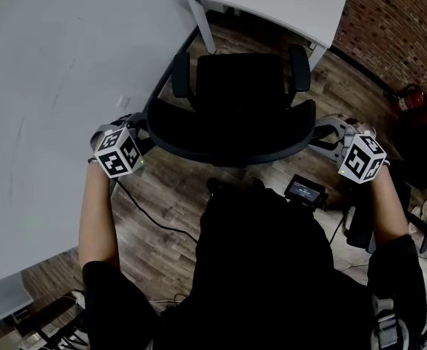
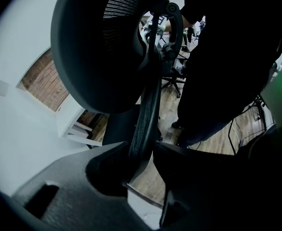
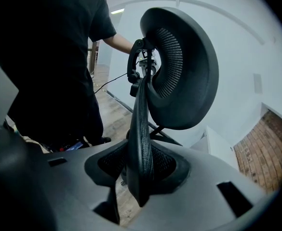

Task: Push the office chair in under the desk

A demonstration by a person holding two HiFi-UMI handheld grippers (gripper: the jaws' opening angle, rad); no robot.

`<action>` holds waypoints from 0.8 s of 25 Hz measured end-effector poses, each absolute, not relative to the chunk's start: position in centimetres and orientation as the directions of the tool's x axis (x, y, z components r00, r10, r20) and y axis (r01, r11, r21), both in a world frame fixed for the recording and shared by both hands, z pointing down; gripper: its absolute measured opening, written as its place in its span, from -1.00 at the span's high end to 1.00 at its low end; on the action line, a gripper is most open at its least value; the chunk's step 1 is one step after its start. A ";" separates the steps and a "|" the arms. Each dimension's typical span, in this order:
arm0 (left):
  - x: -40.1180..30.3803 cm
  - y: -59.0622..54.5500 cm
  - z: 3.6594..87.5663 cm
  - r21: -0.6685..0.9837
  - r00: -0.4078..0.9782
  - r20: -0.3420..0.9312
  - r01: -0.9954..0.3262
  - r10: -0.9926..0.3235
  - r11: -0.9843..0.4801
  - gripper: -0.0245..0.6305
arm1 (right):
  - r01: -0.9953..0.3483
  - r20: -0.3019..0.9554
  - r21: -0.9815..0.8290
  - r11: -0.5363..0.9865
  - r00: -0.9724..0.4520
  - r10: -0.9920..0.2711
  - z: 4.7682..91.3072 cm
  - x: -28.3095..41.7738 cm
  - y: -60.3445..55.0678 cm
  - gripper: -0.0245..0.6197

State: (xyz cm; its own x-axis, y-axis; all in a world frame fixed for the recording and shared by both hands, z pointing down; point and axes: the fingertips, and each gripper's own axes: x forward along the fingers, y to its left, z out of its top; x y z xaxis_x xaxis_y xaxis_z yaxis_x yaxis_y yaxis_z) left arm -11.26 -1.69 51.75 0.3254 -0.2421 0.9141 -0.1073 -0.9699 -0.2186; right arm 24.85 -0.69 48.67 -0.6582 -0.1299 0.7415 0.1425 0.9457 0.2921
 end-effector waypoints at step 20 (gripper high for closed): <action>-15.2 -5.8 50.7 -0.219 0.346 0.915 -0.003 -0.207 -0.976 0.40 | -0.040 0.721 0.293 0.955 -0.647 -0.249 47.4 20.1 1.4 0.51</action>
State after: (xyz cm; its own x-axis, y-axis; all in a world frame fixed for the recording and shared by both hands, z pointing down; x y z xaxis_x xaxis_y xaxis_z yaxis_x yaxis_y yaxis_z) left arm -15.24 -5.82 50.73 0.3457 -0.2066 0.9153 -0.0027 -0.9757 -0.2192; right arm 20.06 1.44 47.44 -0.6471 -0.2486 0.7207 -0.0403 0.9552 0.2933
